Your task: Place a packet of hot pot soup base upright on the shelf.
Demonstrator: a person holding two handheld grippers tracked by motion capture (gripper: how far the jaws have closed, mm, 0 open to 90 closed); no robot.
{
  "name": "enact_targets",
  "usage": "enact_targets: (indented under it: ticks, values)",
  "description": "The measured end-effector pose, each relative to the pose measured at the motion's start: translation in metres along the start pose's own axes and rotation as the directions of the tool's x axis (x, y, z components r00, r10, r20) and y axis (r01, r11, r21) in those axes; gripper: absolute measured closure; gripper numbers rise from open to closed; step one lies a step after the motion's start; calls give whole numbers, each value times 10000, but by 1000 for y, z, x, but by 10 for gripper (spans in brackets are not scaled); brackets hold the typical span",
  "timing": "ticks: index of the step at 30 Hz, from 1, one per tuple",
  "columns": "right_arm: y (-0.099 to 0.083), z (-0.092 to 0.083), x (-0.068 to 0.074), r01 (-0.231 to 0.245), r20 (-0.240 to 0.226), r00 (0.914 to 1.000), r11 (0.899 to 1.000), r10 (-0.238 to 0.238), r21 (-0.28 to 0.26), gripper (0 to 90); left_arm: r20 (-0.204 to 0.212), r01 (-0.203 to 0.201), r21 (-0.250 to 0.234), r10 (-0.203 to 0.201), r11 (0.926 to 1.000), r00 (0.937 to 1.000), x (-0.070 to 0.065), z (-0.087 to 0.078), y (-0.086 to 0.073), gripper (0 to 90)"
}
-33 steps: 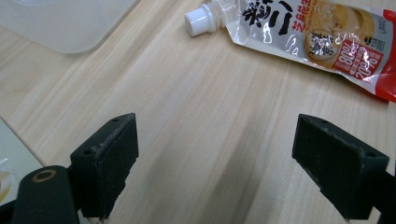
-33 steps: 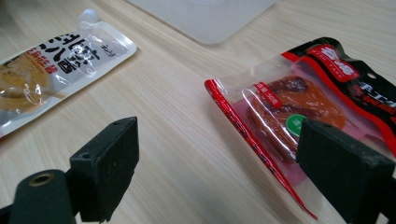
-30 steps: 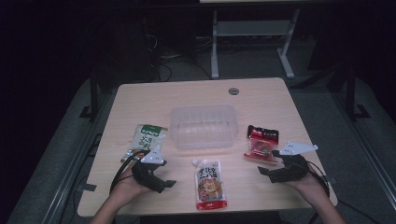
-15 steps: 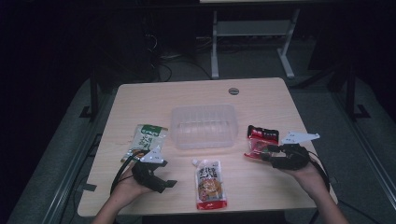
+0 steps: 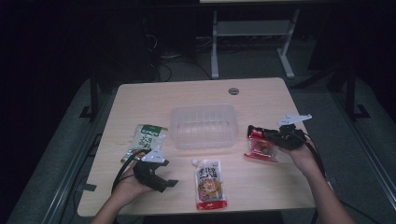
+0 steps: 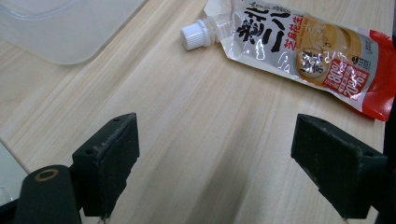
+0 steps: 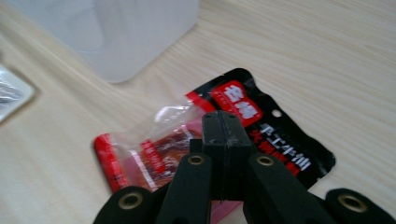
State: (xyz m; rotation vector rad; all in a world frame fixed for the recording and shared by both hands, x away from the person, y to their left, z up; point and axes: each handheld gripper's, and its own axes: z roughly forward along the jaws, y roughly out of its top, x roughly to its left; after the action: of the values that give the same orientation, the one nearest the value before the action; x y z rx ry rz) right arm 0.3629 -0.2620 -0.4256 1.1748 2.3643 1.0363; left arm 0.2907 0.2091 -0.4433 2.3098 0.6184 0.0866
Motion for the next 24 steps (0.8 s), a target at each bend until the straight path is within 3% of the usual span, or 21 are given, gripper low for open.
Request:
enact_targets:
  ticks: [8,9,15,19,24]
  values:
    - [-5,14,-13,203,53,9998,9984,-206,528,899,-104,33,-186,-35,9998,9999,4,0,-1,147]
    - [-7,15,-15,37,-10,10000,9984,-37,561,900,-150,14,-175,-17,9998,9999,3,0,-1,147]
    - [-10,23,-15,273,-127,9996,9952,-262,943,900,-248,-123,12,124,9999,9996,1,1,0,148]
    - [-11,23,-15,185,-232,9996,9949,-163,996,900,-264,-134,21,135,9999,9996,0,1,-1,148]
    - [-12,21,-10,489,-443,9980,9921,-440,1152,900,-280,-124,59,125,9999,9995,0,1,-2,148]
